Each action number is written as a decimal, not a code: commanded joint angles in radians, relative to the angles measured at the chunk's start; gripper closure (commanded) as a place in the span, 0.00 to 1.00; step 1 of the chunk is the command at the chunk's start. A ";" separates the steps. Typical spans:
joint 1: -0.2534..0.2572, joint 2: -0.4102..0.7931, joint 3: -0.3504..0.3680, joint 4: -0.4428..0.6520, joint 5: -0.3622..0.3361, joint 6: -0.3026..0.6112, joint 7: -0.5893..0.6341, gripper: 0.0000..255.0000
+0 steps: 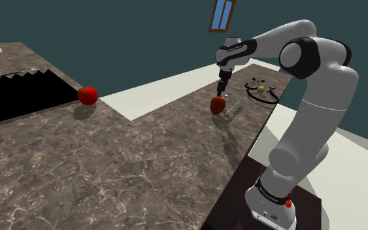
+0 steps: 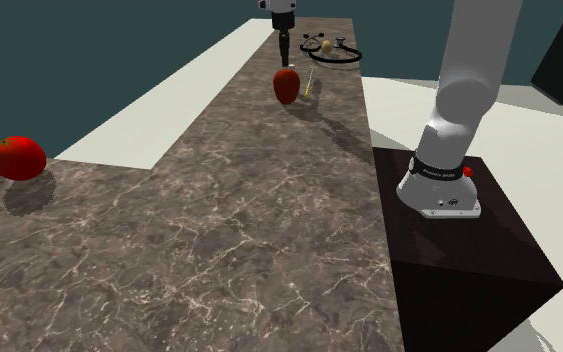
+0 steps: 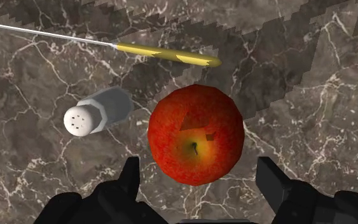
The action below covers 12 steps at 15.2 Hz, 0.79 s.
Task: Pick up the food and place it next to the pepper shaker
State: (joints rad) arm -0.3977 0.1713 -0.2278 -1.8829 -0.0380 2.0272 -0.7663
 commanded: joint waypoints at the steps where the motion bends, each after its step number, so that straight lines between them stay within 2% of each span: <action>1: 0.000 0.000 0.000 0.000 0.000 0.000 0.000 0.00; 5: 0.005 -0.029 0.002 0.092 -0.005 -0.121 0.004 0.00; 12: 0.005 -0.029 0.002 0.092 -0.005 -0.121 0.004 0.00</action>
State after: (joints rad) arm -0.3925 0.1421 -0.2260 -1.7914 -0.0432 1.9070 -0.7628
